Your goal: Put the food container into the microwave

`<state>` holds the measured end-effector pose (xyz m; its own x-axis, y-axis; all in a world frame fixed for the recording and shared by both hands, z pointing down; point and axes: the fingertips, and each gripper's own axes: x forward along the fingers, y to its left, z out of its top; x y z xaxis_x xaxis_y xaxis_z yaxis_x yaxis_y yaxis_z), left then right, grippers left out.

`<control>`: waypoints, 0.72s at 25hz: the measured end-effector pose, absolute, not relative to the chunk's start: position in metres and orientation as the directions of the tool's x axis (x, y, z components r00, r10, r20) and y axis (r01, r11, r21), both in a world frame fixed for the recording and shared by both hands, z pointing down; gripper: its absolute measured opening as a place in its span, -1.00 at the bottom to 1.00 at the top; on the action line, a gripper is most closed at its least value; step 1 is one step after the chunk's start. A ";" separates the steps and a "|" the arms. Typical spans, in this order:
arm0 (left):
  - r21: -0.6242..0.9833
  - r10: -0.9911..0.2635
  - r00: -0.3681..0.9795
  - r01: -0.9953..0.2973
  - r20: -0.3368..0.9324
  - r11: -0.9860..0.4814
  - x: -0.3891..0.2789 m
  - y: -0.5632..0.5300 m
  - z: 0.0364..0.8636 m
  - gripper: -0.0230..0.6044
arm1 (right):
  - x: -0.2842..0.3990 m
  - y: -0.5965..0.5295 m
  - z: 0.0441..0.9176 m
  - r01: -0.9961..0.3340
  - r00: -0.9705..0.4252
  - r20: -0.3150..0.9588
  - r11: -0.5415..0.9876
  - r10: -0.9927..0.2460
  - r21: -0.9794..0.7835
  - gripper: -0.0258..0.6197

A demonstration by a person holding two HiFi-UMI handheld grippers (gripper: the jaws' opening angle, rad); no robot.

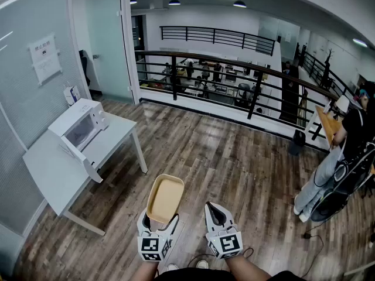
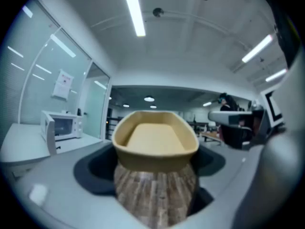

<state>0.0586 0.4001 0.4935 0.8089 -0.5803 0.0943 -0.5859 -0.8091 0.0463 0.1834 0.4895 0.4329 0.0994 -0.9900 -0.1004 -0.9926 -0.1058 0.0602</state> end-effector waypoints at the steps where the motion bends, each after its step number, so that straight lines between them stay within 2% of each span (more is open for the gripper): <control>1: 0.047 -0.579 0.810 -0.585 0.091 -0.810 0.055 0.397 0.493 0.58 | 0.180 0.486 0.433 -0.992 0.100 -0.102 -0.107 -0.990 0.062 -0.92; 10: 0.046 -0.567 0.819 -0.572 0.090 -0.819 0.022 0.371 0.499 0.58 | 0.152 0.463 0.438 -0.994 0.106 -0.122 -0.109 -0.987 0.016 -0.92; 18: 0.072 -0.545 0.836 -0.549 0.070 -0.833 0.013 0.363 0.497 0.58 | 0.144 0.442 0.444 -0.993 0.109 -0.078 -0.112 -0.991 0.026 -0.92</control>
<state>0.0130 0.3630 0.4971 0.8358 -0.5446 0.0703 -0.5487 -0.8329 0.0722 0.1444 0.4422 0.4444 0.1095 -0.9909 -0.0784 -0.9934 -0.1118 0.0256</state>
